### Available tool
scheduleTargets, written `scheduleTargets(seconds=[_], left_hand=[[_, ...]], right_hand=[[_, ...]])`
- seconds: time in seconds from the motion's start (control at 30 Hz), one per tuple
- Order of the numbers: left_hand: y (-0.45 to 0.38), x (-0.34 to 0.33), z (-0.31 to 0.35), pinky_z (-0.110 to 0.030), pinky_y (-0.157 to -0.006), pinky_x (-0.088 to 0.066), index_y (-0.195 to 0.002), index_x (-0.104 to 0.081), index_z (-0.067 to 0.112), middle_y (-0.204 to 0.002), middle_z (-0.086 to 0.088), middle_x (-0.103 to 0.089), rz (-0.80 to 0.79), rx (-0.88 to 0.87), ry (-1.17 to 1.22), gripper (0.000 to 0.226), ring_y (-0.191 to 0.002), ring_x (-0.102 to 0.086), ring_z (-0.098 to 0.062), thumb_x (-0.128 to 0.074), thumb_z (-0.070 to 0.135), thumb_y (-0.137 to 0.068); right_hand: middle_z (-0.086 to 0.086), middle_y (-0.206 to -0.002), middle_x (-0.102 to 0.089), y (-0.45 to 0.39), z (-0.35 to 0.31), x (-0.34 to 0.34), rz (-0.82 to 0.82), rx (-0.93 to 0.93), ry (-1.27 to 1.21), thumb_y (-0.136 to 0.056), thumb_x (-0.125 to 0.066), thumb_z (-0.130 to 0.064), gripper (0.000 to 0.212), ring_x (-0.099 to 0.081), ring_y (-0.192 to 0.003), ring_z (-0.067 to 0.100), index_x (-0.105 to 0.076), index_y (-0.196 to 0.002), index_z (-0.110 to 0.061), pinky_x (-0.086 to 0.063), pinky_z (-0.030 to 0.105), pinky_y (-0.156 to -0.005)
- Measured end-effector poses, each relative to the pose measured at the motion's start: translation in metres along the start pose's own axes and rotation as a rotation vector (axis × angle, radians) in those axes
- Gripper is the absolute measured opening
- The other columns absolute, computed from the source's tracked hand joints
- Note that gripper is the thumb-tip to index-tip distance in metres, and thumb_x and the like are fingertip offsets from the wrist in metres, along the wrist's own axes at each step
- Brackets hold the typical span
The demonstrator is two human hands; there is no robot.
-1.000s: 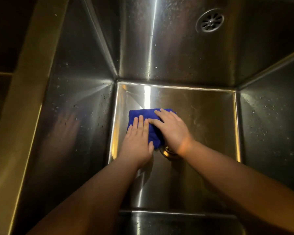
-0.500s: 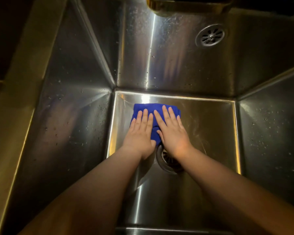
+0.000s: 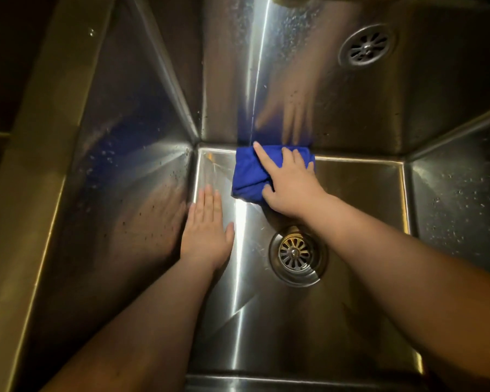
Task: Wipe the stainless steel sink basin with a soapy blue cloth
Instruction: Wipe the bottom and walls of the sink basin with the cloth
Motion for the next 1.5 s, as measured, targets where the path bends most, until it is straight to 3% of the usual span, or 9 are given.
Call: scheduleTargets(seconds=[0.07,0.13,0.4,0.6,1.07,1.27,1.4,1.5], left_hand=[[0.004,-0.005,-0.003,-0.036,-0.118,0.007,-0.147,0.012,0.005,-0.157,-0.014,0.015,-0.001,-0.019,-0.028,0.072,-0.145,0.014,-0.023,-0.025,0.042,-0.097],[0.004,-0.006,-0.002,-0.037,-0.118,0.007,-0.146,0.015,0.005,-0.156,-0.015,0.018,-0.010,-0.018,-0.034,0.071,-0.144,0.017,-0.024,-0.017,0.043,-0.096],[0.001,-0.012,-0.003,-0.039,-0.117,0.013,-0.145,0.019,0.006,-0.154,-0.013,0.027,-0.125,-0.030,0.011,0.072,-0.141,0.027,-0.022,-0.013,0.042,-0.092],[0.001,-0.016,-0.003,-0.039,-0.116,0.014,-0.144,0.024,0.009,-0.152,-0.011,0.032,-0.180,-0.012,-0.006,0.090,-0.138,0.033,-0.021,-0.021,0.065,-0.090],[-0.001,-0.021,-0.002,-0.042,-0.116,0.012,-0.141,0.030,0.006,-0.148,-0.017,0.037,-0.314,-0.020,-0.114,0.098,-0.138,0.033,-0.029,-0.022,0.069,-0.087],[-0.001,-0.019,-0.002,-0.042,-0.116,0.012,-0.141,0.030,0.006,-0.149,-0.017,0.036,-0.267,-0.021,-0.139,0.097,-0.138,0.032,-0.030,-0.022,0.069,-0.088],[0.000,-0.017,-0.002,-0.041,-0.116,0.012,-0.136,0.033,0.007,-0.151,-0.016,0.033,-0.186,-0.035,-0.142,0.096,-0.139,0.030,-0.029,-0.020,0.070,-0.087],[0.003,-0.014,-0.002,-0.040,-0.117,0.010,-0.136,0.031,0.007,-0.153,-0.016,0.029,-0.105,-0.042,-0.129,0.095,-0.141,0.027,-0.028,-0.018,0.071,-0.086]], right_hand=[[0.021,-0.155,-0.005,0.003,-0.002,-0.008,-0.022,0.022,0.046,-0.089,-0.039,-0.057,0.072,-0.001,-0.141,0.045,0.004,-0.146,-0.044,-0.010,0.067,-0.109],[0.020,-0.156,-0.002,0.005,0.001,-0.014,-0.010,0.011,0.085,-0.087,-0.037,-0.064,0.072,0.002,-0.141,0.045,0.000,-0.146,-0.045,-0.009,0.066,-0.109],[0.017,-0.145,-0.030,0.000,0.010,-0.006,0.145,0.049,0.170,-0.087,-0.044,-0.055,0.064,-0.023,-0.134,0.042,-0.018,-0.144,-0.042,-0.021,0.063,-0.106],[0.015,-0.146,-0.029,0.018,0.006,-0.010,0.189,-0.034,0.031,-0.089,-0.047,-0.044,0.060,-0.019,-0.137,0.037,-0.023,-0.144,-0.037,-0.016,0.062,-0.110],[0.022,-0.147,-0.031,0.118,-0.010,-0.055,0.004,0.115,0.040,-0.083,-0.056,-0.035,0.063,-0.020,-0.138,0.042,-0.031,-0.141,-0.033,-0.009,0.061,-0.111],[0.022,-0.123,-0.059,0.164,-0.029,-0.077,-0.044,0.257,0.038,-0.061,-0.077,-0.037,0.074,-0.056,-0.114,0.041,-0.048,-0.128,-0.030,-0.038,0.061,-0.096],[0.018,-0.118,-0.061,0.187,-0.039,-0.081,-0.045,0.404,0.043,-0.055,-0.082,-0.041,0.076,-0.059,-0.109,0.037,-0.048,-0.123,-0.031,-0.045,0.058,-0.089],[0.013,-0.123,-0.051,0.208,-0.038,-0.088,-0.064,0.470,0.099,-0.071,-0.069,-0.039,0.057,-0.050,-0.114,0.033,-0.047,-0.123,-0.036,-0.047,0.055,-0.089]])
Point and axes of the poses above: each hand's wrist, its own y-axis away from the middle knuckle, its own x-axis out of the back of the hand, z = x × y, the point moved 10 cm from there along -y, towards the middle knuckle
